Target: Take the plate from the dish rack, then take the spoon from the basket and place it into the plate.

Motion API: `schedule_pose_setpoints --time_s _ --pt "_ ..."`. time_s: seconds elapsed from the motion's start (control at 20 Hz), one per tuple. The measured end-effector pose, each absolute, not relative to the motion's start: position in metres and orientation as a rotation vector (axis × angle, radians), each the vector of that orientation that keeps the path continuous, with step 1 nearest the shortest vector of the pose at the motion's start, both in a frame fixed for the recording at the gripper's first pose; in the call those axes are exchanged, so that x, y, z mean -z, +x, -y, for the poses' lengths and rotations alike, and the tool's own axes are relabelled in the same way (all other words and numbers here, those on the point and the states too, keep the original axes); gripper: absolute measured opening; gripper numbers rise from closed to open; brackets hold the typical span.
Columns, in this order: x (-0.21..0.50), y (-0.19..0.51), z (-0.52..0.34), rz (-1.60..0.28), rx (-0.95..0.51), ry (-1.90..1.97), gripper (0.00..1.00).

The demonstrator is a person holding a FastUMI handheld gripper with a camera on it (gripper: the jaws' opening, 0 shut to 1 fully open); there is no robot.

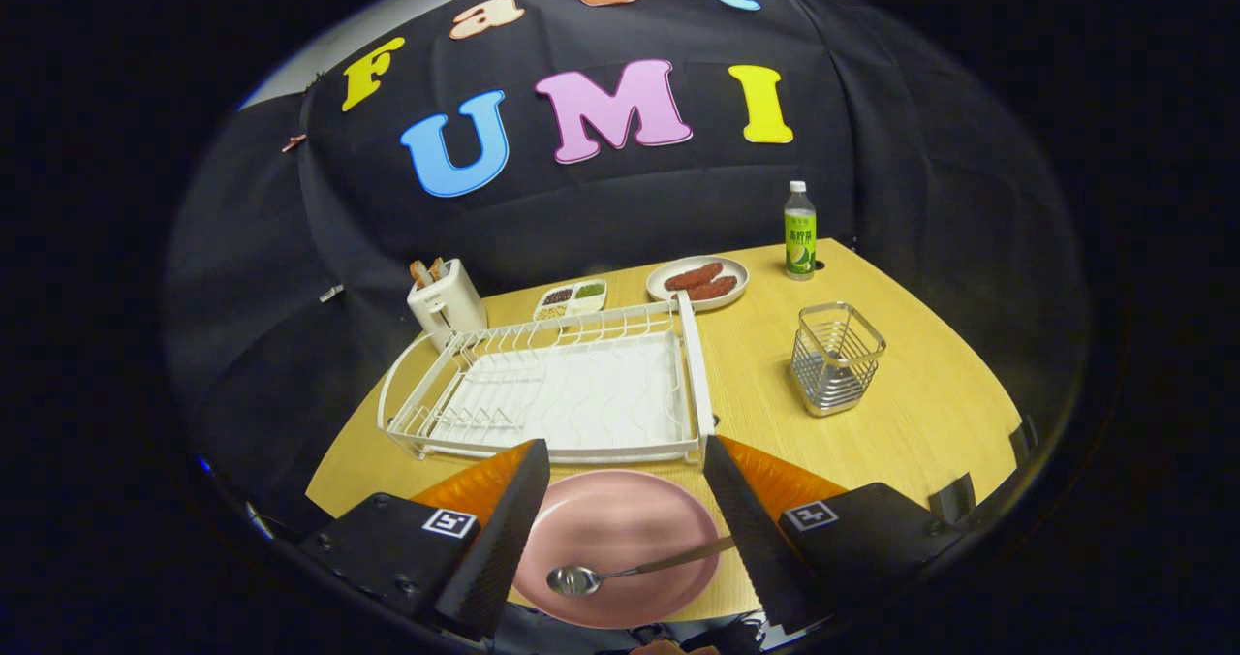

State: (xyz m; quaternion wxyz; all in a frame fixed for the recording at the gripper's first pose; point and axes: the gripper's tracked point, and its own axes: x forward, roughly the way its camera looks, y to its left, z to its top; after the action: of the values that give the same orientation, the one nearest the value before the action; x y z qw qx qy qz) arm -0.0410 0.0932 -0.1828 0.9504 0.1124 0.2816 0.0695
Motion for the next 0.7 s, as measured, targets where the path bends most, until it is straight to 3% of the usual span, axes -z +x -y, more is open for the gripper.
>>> schedule_pose_setpoints --time_s 0.7 --pt "-0.052 -0.006 -0.002 -0.04 -0.017 0.006 0.98"
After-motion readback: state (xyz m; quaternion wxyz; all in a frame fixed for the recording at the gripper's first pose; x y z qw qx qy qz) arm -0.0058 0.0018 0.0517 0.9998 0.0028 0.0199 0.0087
